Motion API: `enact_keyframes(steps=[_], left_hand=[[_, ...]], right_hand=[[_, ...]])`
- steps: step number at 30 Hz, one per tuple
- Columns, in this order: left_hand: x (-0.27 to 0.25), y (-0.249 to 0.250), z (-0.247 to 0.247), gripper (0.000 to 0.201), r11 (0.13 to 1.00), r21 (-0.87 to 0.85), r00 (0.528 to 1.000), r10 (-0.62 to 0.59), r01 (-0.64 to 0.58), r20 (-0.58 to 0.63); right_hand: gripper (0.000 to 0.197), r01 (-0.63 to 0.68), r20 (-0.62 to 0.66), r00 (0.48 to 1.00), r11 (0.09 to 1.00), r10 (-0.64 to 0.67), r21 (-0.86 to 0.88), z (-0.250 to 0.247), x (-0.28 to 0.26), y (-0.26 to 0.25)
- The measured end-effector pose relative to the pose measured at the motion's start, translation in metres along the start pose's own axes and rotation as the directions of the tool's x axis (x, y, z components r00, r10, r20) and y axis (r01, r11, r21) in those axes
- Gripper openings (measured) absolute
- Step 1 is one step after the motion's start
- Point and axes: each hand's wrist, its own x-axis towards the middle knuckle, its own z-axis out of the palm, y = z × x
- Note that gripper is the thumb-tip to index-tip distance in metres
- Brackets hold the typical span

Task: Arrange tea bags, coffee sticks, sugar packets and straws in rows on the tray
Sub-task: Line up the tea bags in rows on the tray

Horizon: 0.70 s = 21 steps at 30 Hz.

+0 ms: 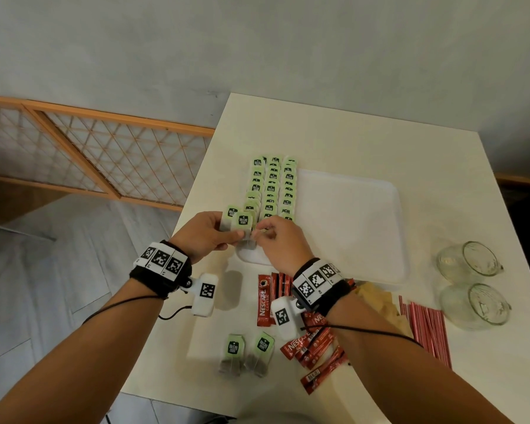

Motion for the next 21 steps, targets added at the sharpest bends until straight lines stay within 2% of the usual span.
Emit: enact_keyframes(steps=[3,7,9,11,14,16,18,21], left_hand=[[0.001,0.0,0.005,0.014,0.999,-0.037,1.0,0.01,-0.01,0.018],[0.002,-0.001,0.013,0.018,0.997,-0.074,0.999,0.013,-0.009,0.05],[0.003,-0.001,0.015,0.023,0.994,-0.112,0.998,0.008,-0.001,0.07],[0.005,-0.003,0.014,0.027,0.991,-0.132,0.997,0.008,0.003,0.081],[0.01,-0.007,0.011,0.02,0.994,-0.107,0.998,-0.013,0.019,0.059],[0.012,-0.007,0.01,0.014,0.996,-0.084,0.999,-0.03,0.031,0.012],[0.014,-0.008,0.008,0.017,0.995,-0.085,0.999,-0.043,0.042,-0.009],[0.013,-0.01,0.007,0.019,0.995,-0.078,0.998,-0.056,0.055,-0.01]], right_hand=[[0.019,0.074,0.038,0.996,0.997,-0.075,0.027,-0.004,-0.005,0.001],[0.023,0.099,0.066,0.993,0.994,-0.102,0.049,-0.006,-0.008,0.006],[0.014,0.082,0.042,0.996,0.995,-0.084,0.056,-0.007,-0.007,0.008],[0.014,0.066,0.005,0.998,0.996,-0.066,0.068,-0.009,-0.005,0.01],[0.013,0.039,-0.029,0.999,0.997,-0.037,0.07,-0.015,-0.003,0.014],[0.018,0.024,-0.038,0.999,0.998,-0.022,0.06,-0.018,0.0,0.018],[0.028,0.014,-0.027,1.0,1.0,-0.014,0.016,-0.02,0.0,0.021],[0.034,-0.035,0.042,0.998,0.997,0.038,-0.068,-0.023,-0.003,0.025]])
